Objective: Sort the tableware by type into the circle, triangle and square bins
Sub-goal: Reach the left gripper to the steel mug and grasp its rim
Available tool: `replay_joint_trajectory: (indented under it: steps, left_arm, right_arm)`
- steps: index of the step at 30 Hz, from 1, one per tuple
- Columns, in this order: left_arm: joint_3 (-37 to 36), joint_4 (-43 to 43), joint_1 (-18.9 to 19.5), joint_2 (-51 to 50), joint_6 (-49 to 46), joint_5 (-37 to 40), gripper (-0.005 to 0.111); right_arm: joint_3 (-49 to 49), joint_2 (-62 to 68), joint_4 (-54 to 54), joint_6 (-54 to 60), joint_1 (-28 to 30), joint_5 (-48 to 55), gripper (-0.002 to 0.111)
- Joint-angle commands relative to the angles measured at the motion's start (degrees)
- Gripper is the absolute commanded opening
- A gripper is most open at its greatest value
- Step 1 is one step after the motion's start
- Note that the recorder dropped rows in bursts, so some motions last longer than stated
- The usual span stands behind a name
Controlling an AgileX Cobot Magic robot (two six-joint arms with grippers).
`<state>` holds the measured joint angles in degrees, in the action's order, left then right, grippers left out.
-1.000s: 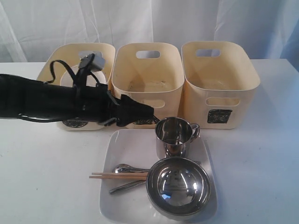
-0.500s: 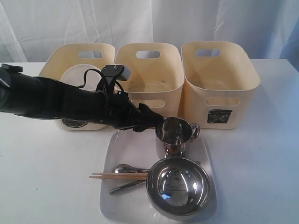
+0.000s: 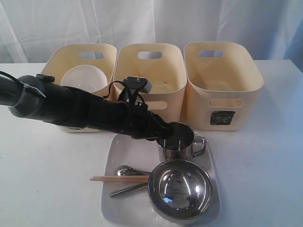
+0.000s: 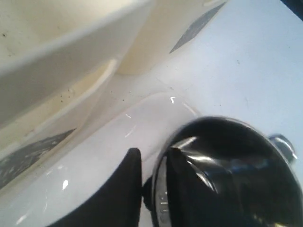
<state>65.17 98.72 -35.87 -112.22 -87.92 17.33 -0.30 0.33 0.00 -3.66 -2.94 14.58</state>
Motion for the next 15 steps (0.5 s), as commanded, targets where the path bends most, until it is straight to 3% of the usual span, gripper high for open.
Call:
replay_joint_trajectory:
  steps: [1, 2, 15]
  left_arm:
    - [-0.39, 1.23, -0.19, -0.47, -0.13, -1.08, 0.004]
    - [-0.39, 1.23, -0.19, -0.36, -0.13, -1.08, 0.000]
    - [-0.39, 1.23, -0.19, 7.12, -0.96, -4.21, 0.000]
  right_arm:
    - [0.30, -0.33, 0.00, -0.07, 0.13, -0.64, 0.000]
    - [0.30, -0.33, 0.00, -0.07, 0.13, -0.64, 0.000]
    - [0.30, -0.33, 0.00, -0.07, 0.13, -0.77, 0.000]
